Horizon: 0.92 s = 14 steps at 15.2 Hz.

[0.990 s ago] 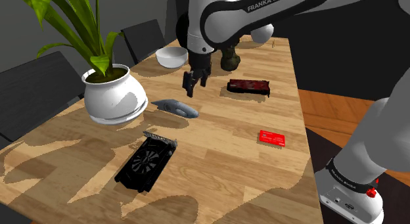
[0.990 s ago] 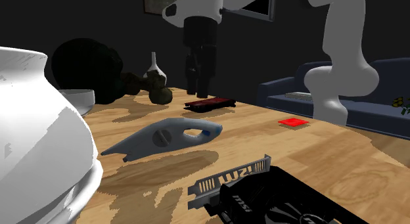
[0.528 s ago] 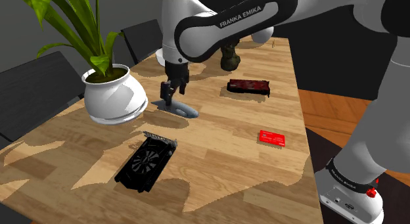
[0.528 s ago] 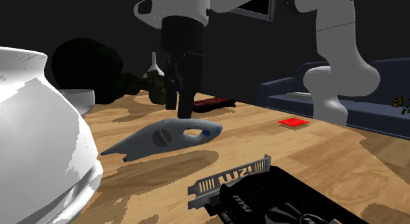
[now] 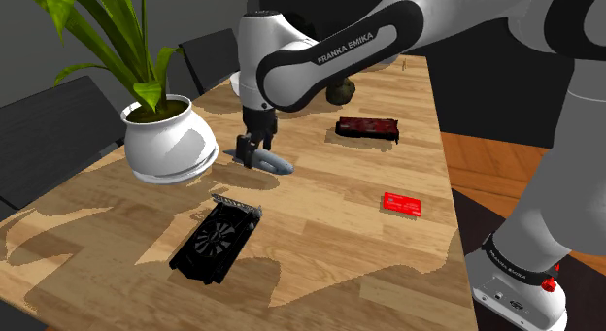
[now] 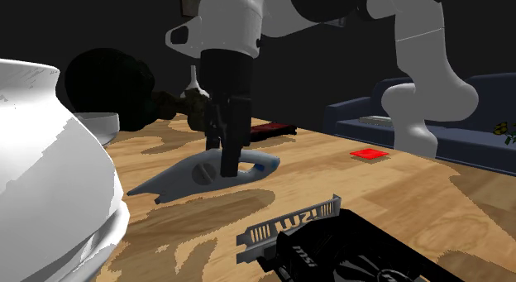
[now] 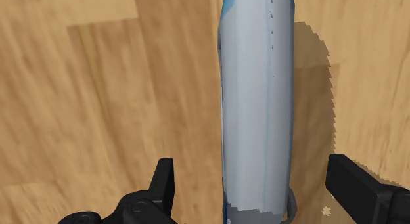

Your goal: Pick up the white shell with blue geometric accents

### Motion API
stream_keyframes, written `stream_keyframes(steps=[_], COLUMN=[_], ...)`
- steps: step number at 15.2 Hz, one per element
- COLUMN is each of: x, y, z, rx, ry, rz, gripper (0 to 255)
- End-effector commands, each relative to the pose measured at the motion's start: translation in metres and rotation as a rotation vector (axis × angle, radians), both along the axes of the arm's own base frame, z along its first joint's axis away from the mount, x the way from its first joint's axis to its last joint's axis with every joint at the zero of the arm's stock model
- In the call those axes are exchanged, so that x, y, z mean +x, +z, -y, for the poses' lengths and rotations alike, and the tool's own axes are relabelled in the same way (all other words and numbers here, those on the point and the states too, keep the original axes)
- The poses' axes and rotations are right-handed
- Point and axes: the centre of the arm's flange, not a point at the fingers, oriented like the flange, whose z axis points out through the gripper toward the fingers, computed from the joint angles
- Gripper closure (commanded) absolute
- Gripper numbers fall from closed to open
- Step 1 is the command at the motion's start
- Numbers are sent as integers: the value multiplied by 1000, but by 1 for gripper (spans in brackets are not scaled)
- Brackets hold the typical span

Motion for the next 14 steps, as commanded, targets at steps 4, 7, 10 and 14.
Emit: stream_keyframes(steps=[4, 7, 10, 14], x=[0, 0, 0, 0], y=[-4, -4, -4, 12], z=[0, 0, 0, 0], rx=[0, 0, 0, 0], ry=[0, 0, 0, 0], rz=[1, 1, 1, 1], gripper=[255, 255, 255, 255])
